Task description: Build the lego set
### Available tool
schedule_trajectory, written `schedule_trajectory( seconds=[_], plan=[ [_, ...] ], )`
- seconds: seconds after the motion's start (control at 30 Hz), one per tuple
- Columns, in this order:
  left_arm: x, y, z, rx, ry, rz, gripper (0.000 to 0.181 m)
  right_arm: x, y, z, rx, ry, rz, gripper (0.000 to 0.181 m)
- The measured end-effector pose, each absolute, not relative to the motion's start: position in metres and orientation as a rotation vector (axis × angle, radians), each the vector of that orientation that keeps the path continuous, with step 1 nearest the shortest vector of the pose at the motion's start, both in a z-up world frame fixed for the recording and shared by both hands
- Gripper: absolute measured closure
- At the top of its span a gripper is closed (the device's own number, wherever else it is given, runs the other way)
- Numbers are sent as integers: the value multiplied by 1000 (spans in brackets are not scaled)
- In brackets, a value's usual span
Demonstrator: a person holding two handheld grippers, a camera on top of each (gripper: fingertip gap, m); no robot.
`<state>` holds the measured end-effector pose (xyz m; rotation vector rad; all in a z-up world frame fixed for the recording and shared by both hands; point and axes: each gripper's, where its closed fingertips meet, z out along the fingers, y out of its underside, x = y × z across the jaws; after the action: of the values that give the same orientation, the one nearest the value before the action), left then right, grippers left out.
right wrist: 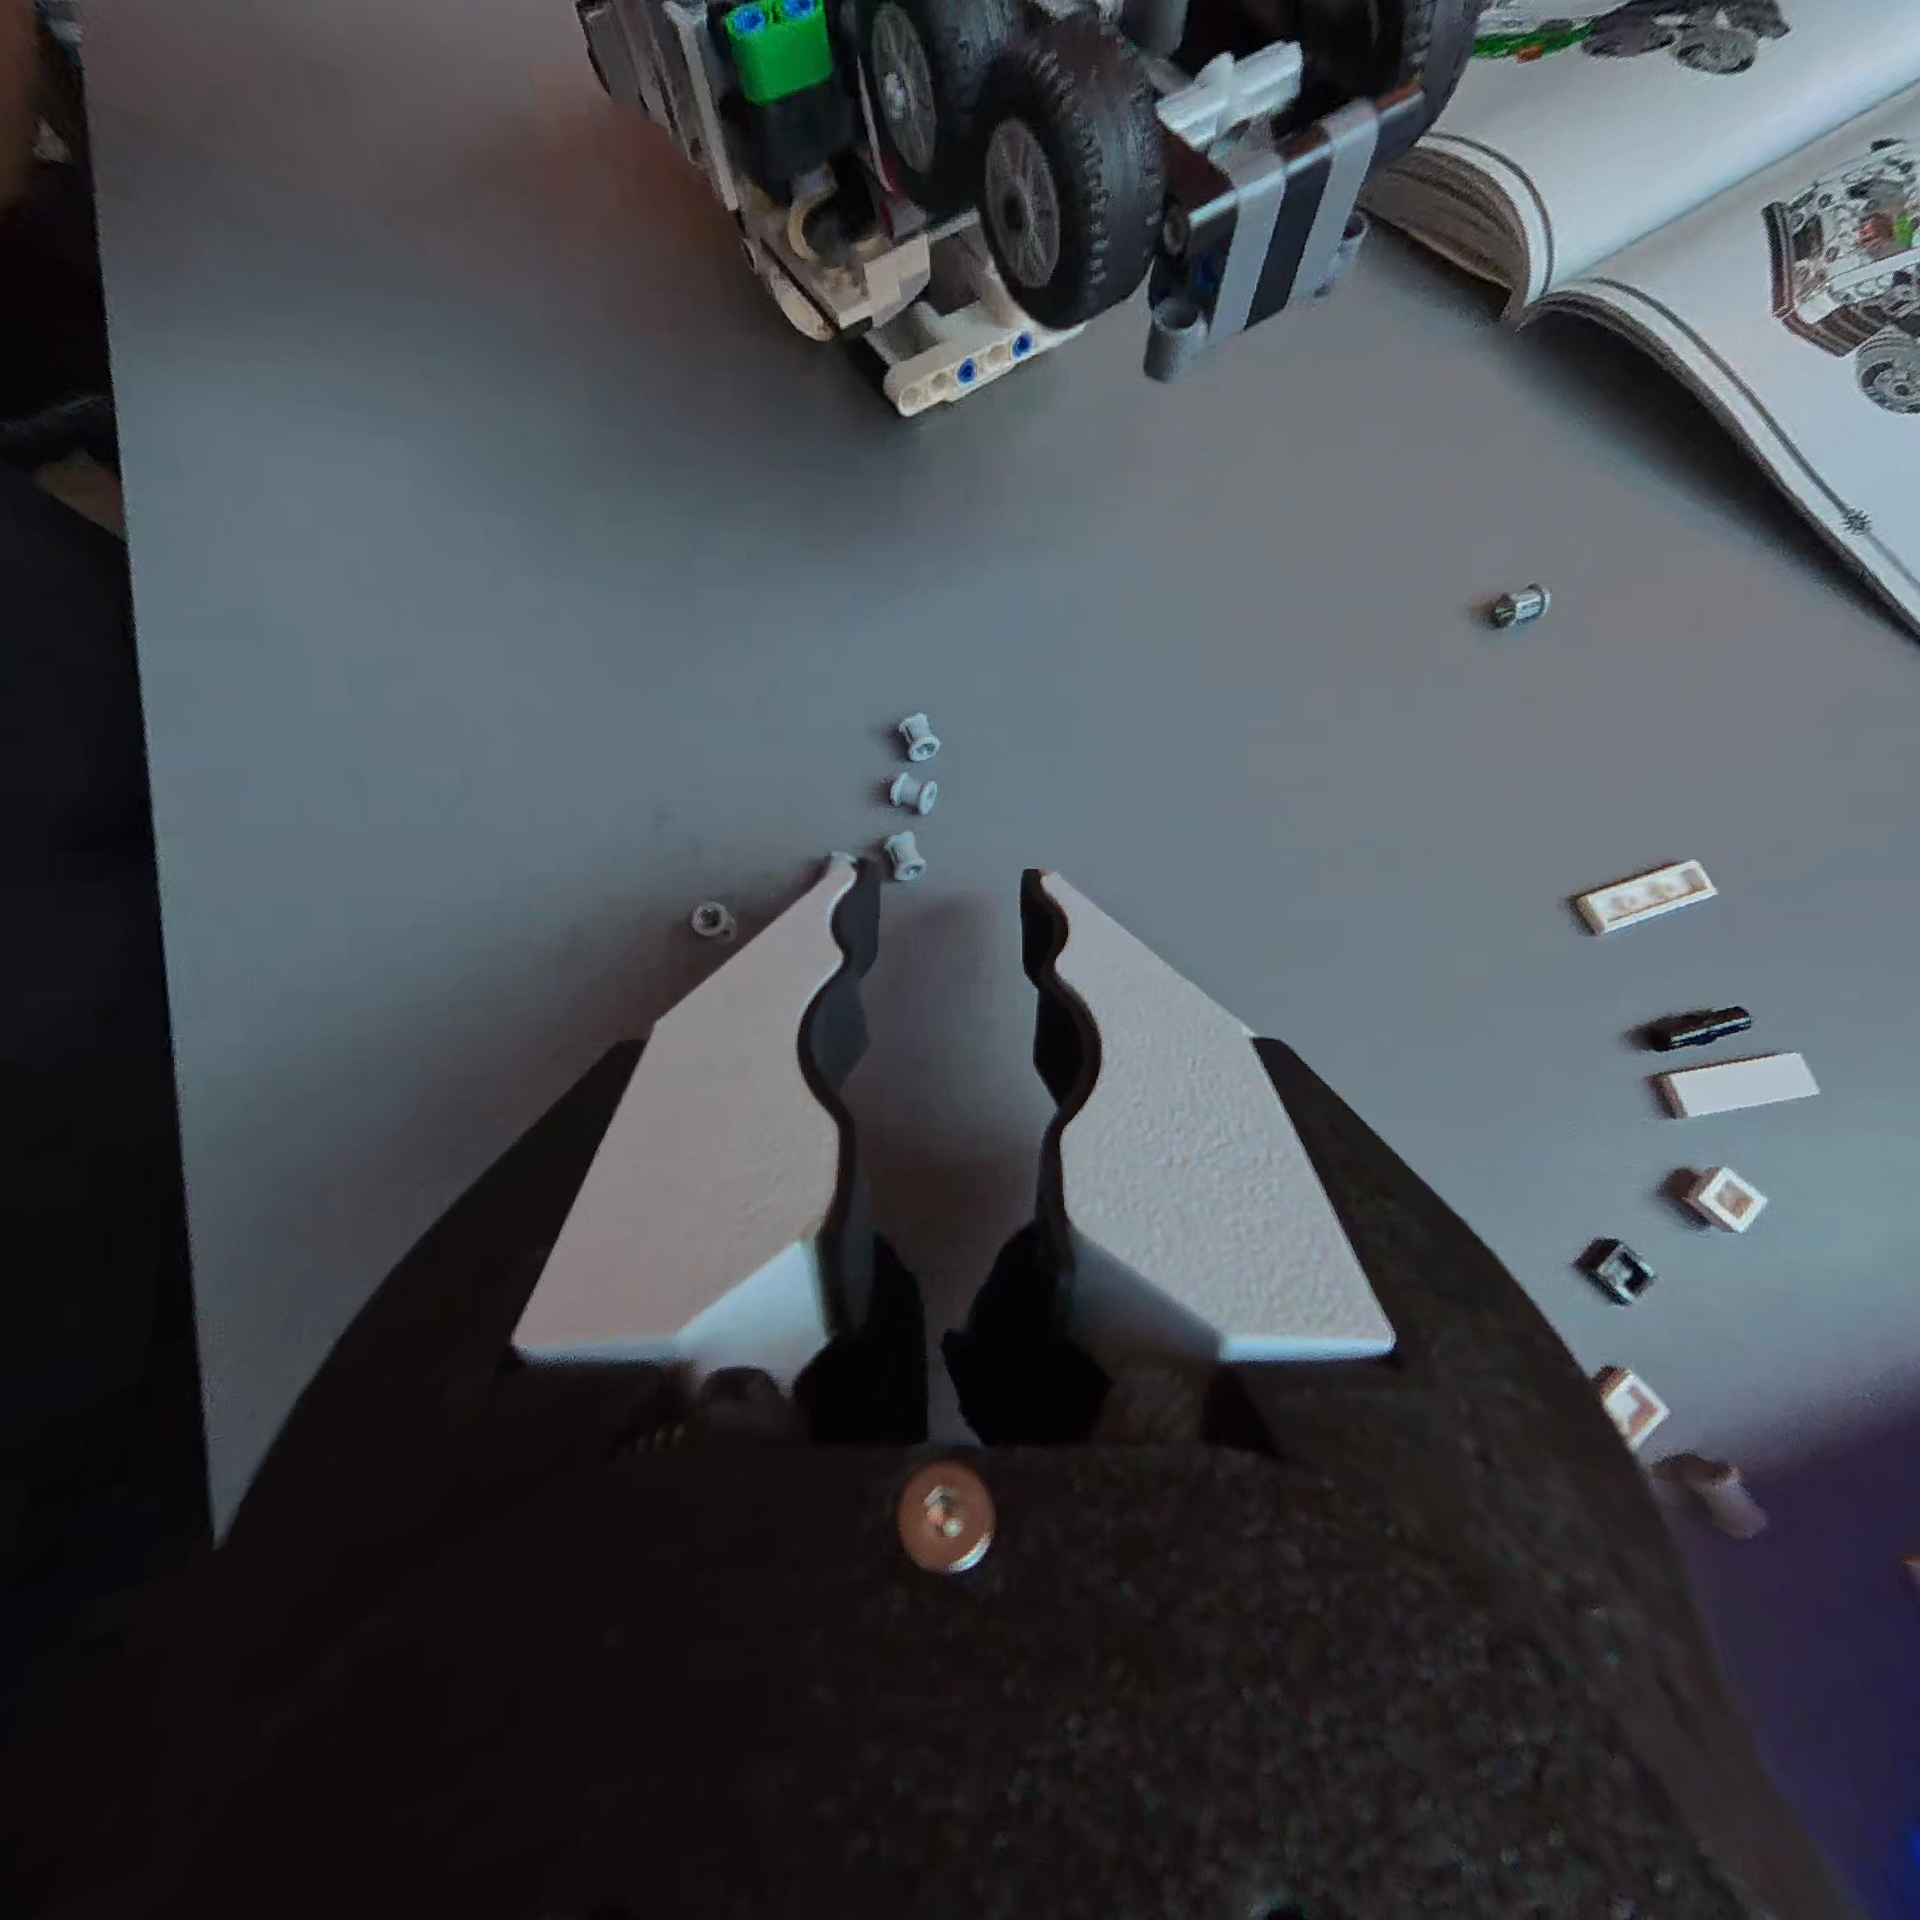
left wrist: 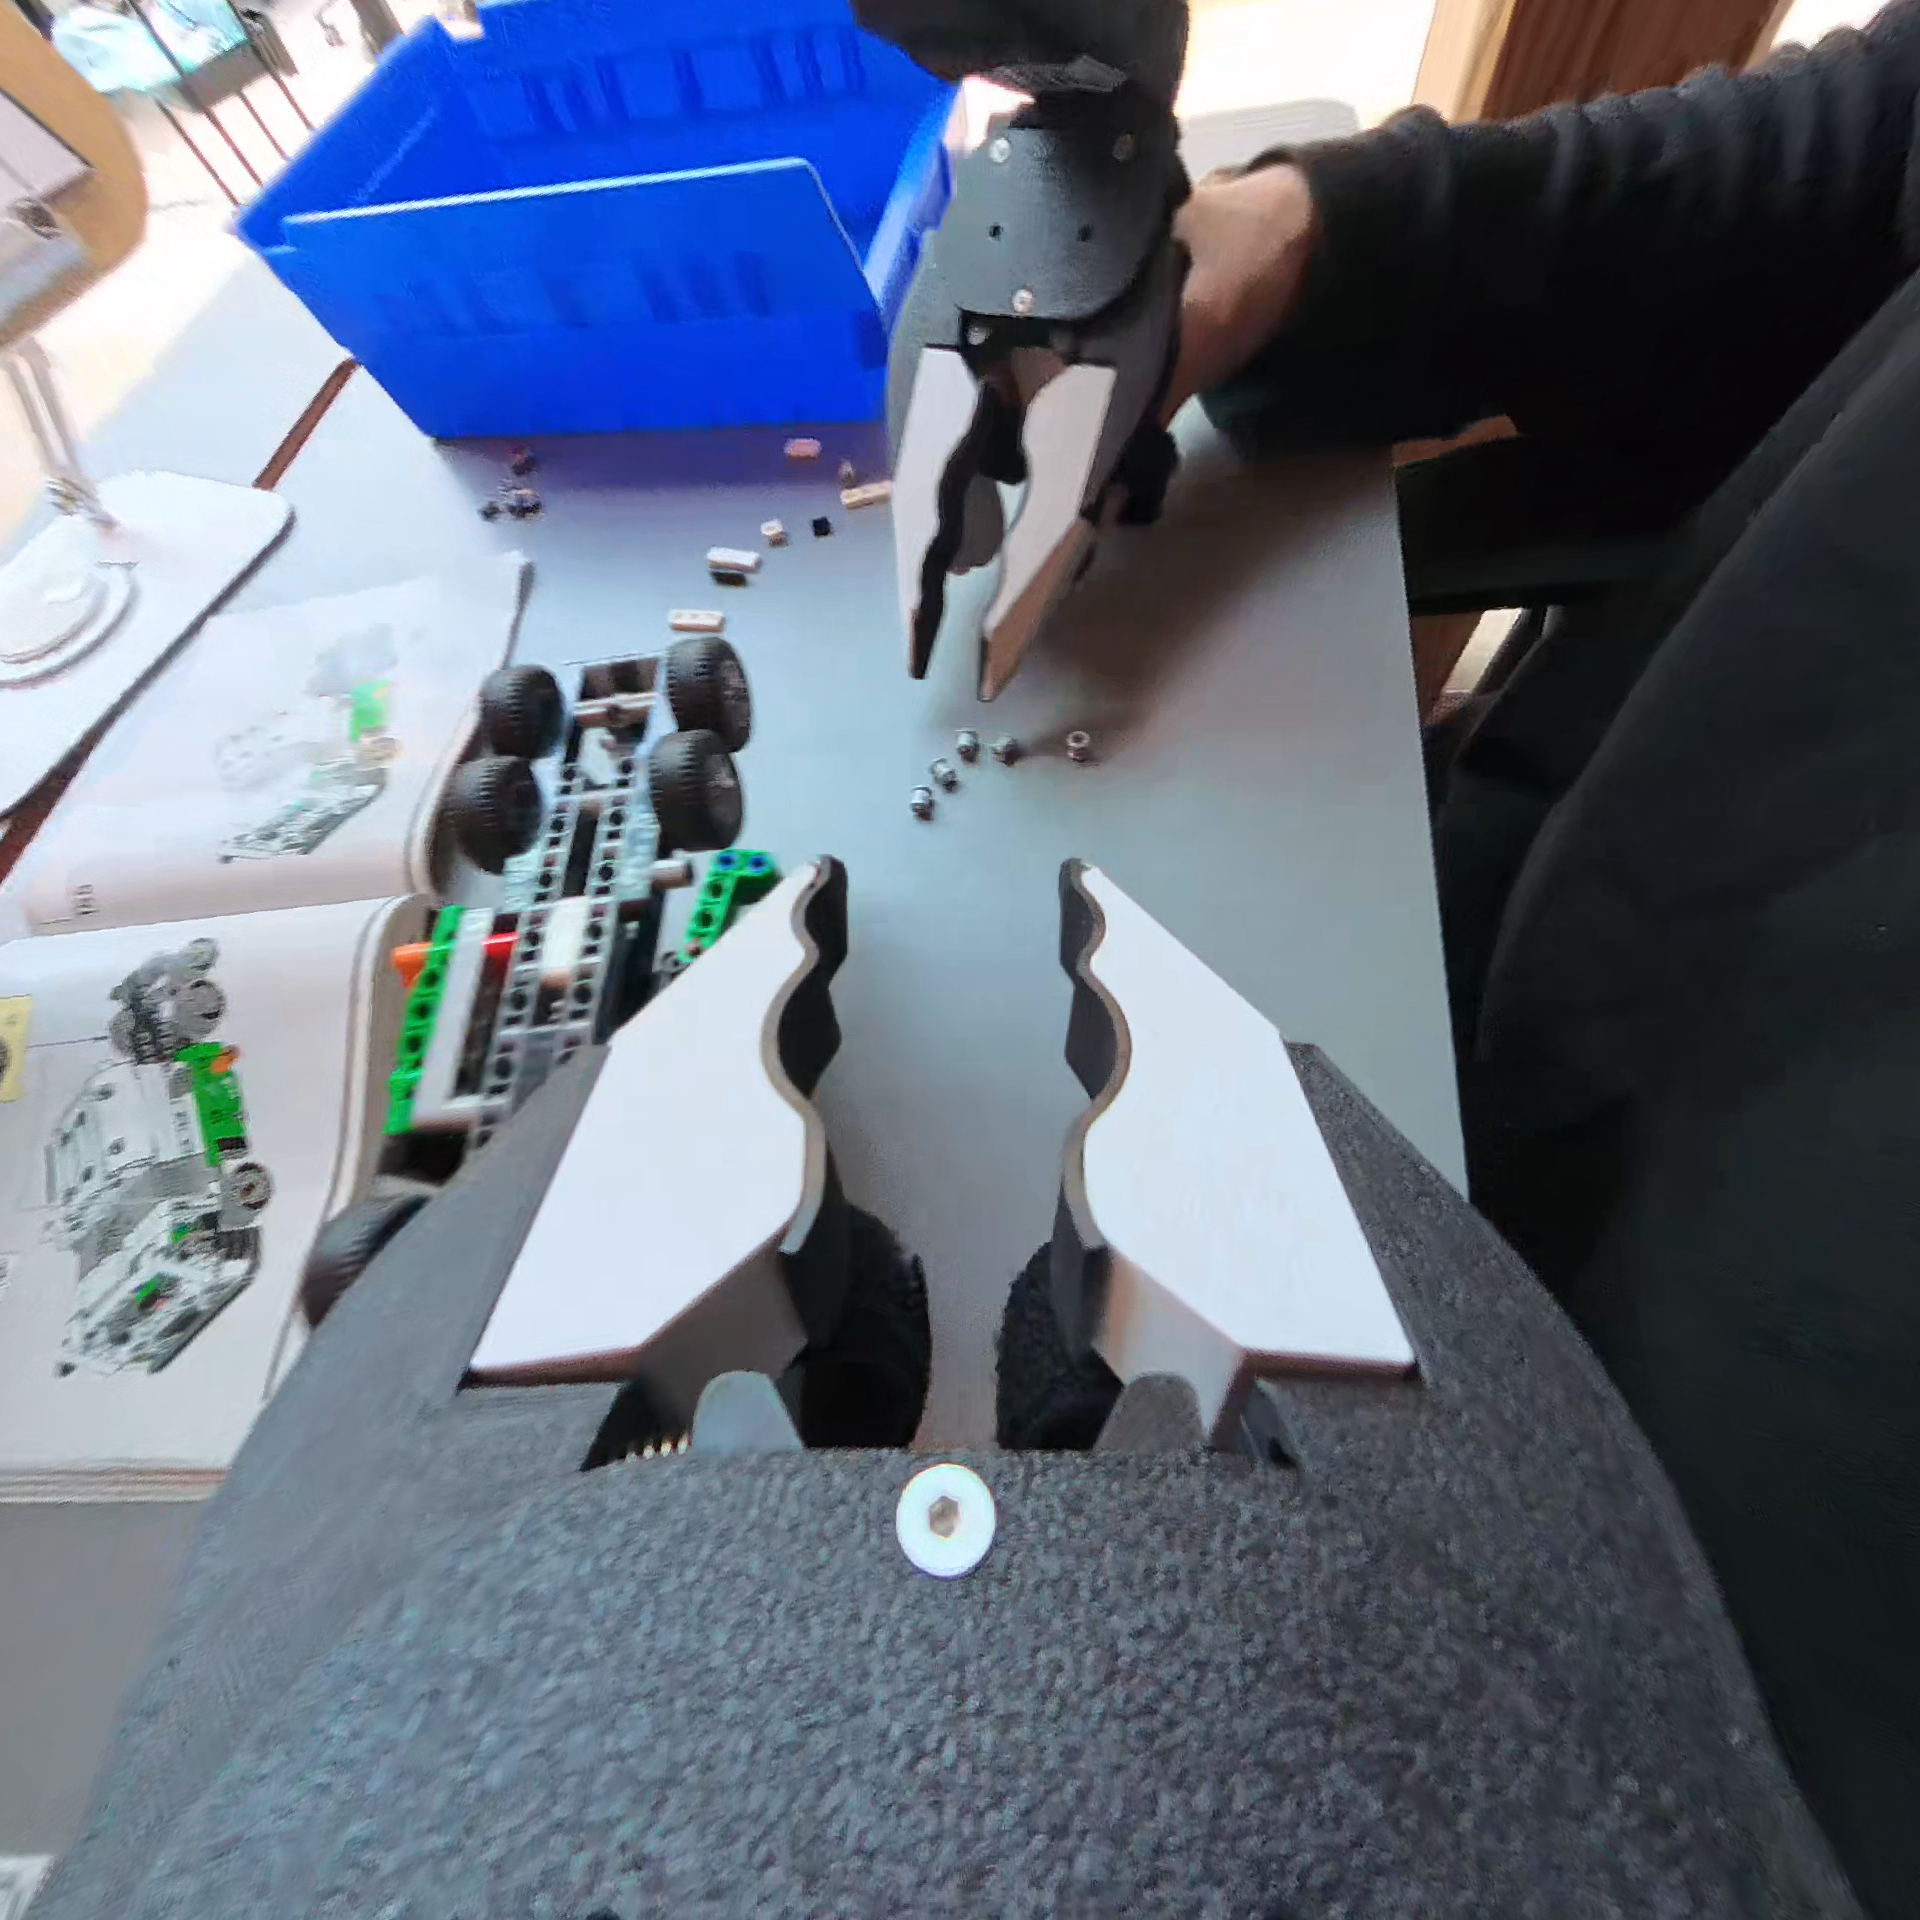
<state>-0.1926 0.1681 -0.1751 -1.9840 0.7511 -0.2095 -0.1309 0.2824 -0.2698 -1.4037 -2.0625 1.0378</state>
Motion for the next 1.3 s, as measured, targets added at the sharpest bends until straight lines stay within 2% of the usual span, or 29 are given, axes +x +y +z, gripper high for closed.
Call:
schedule_trajectory(
  seconds=[0.03, 0.27, 0.33, 0.57, 0.77, 0.83, 0.97, 1.07, 1.2, 1.3],
  plan=[
    [-183, 168, -181, -1994, 764, -213, 142, -135, 284, -267, -1389, -2042, 1045, 157],
    [-152, 164, -207, -2062, 740, -269, 142, -205, 366, -260, -1590, -1756, 813, 157],
    [-149, 162, -205, -2048, 713, -280, 142, -216, 371, -273, -1674, -1771, 818, 152],
    [-143, 149, -208, -2030, 693, -281, 142, -234, 367, -284, -1686, -1763, 740, 155],
    [-139, 140, -201, -1993, 699, -290, 142, -245, 370, -284, -1717, -1698, 712, 162],
    [-140, 139, -200, -1986, 698, -284, 142, -246, 370, -284, -1705, -1699, 695, 170],
    [-146, 139, -201, -1988, 688, -277, 143, -243, 371, -283, -1660, -1708, 641, 172],
    [-156, 146, -200, -1992, 633, -247, 143, -233, 367, -250, -1519, -1657, 696, 172],
    [-177, 165, -186, -1919, 530, -103, 143, -201, 299, -164, -1098, -1555, 1115, 173],
    [-186, 186, -168, -1820, 498, 70, 141, -183, 260, -136, -1089, -1443, 1373, 174]
  ],
)
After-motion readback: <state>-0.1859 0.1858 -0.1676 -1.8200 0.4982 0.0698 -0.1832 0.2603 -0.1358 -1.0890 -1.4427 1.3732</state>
